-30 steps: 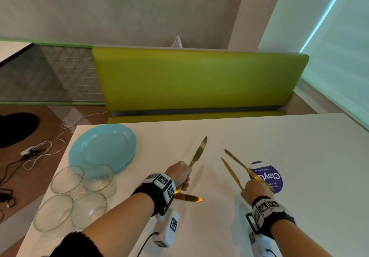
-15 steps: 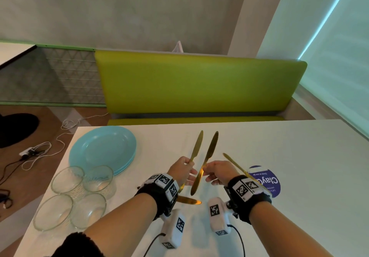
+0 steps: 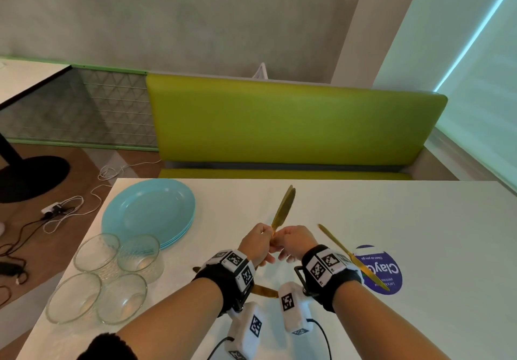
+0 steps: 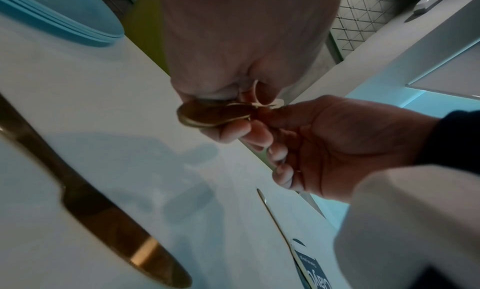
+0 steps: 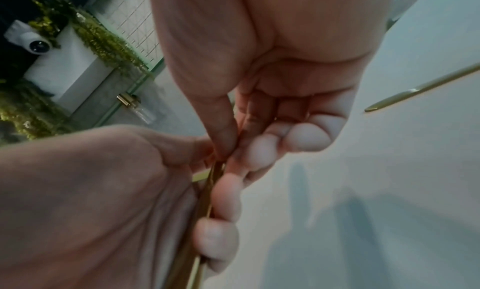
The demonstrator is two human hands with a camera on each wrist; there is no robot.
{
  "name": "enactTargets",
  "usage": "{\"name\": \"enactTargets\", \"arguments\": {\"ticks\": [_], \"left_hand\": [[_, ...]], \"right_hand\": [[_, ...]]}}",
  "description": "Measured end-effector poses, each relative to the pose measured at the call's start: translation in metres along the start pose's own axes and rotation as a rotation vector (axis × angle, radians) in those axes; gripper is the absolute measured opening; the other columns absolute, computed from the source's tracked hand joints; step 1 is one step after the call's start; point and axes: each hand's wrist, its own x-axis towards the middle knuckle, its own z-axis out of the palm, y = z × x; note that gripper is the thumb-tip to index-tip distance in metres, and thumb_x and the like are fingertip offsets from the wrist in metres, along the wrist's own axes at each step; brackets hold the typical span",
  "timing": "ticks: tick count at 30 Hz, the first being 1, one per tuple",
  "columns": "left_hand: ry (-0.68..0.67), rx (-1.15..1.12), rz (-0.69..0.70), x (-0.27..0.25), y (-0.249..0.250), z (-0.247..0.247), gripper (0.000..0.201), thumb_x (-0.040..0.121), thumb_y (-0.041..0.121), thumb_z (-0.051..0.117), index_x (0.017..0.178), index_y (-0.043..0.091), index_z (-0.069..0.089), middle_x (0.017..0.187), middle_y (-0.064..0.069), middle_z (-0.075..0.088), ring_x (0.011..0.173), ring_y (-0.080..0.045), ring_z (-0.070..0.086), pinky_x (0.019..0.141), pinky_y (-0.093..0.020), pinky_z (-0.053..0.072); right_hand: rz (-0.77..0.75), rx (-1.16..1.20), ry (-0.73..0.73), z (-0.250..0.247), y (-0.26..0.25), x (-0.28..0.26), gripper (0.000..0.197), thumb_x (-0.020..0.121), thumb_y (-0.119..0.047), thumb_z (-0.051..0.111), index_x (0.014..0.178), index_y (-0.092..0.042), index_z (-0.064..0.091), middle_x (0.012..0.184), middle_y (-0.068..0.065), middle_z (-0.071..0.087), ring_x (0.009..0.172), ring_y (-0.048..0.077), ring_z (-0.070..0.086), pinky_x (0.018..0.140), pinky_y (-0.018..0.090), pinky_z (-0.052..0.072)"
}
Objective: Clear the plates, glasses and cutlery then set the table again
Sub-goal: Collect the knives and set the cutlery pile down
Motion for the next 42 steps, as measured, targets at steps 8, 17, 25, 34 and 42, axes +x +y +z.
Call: {"name": "enactTargets", "arguments": {"ticks": [8, 17, 25, 34, 42], "left_hand": [[0.01, 0.036, -0.131, 0.014, -0.016, -0.023, 0.019, 0.099, 0.022, 0.034, 0.094, 0.015, 0.051, 0.067, -0.001, 0.048, 0.045, -0.012, 0.035, 0.039, -0.019, 0.026], [0.069, 0.063, -0.163, 0.026, -0.026, -0.031, 0.025, 0.101, 0.023, 0.028, 0.089, 0.014, 0.049, 0.068, -0.001, 0.047, 0.046, -0.011, 0.036, 0.036, -0.016, 0.027], [0.06, 0.037, -0.234, 0.028, -0.026, -0.029, 0.024, 0.101, 0.023, 0.028, 0.088, 0.014, 0.046, 0.068, -0.001, 0.049, 0.046, -0.011, 0.039, 0.039, -0.018, 0.029], [0.071, 0.097, -0.203, 0.025, -0.028, -0.03, 0.025, 0.102, 0.025, 0.027, 0.097, 0.012, 0.048, 0.068, 0.0, 0.046, 0.045, -0.01, 0.036, 0.036, -0.016, 0.028], [0.057, 0.088, -0.193, 0.018, -0.027, -0.027, 0.02, 0.102, 0.02, 0.028, 0.101, 0.011, 0.045, 0.071, 0.0, 0.047, 0.046, -0.011, 0.036, 0.038, -0.018, 0.029]], "right_hand": [[0.072, -0.431, 0.167, -0.029, 0.024, 0.031, 0.028, 0.093, -0.035, 0.054, 0.103, -0.012, 0.066, 0.114, 0.005, 0.067, 0.094, 0.015, 0.062, 0.08, 0.027, 0.054], [0.301, -0.734, 0.436, -0.07, 0.086, 0.074, 0.029, 0.09, -0.02, 0.048, 0.115, -0.009, 0.055, 0.117, 0.009, 0.06, 0.115, 0.028, 0.05, 0.09, 0.033, 0.043], [0.208, -0.955, 0.433, -0.067, 0.105, 0.087, 0.031, 0.095, -0.017, 0.037, 0.114, -0.016, 0.061, 0.117, -0.001, 0.062, 0.12, 0.019, 0.044, 0.094, 0.031, 0.043], [0.146, -0.905, 0.349, -0.06, 0.097, 0.08, 0.029, 0.092, -0.018, 0.047, 0.116, -0.017, 0.062, 0.116, 0.006, 0.063, 0.109, 0.021, 0.058, 0.092, 0.029, 0.05], [0.075, -0.903, 0.198, -0.05, 0.095, 0.066, 0.03, 0.092, -0.011, 0.044, 0.115, -0.013, 0.064, 0.115, 0.007, 0.066, 0.108, 0.022, 0.062, 0.088, 0.028, 0.053]]}}
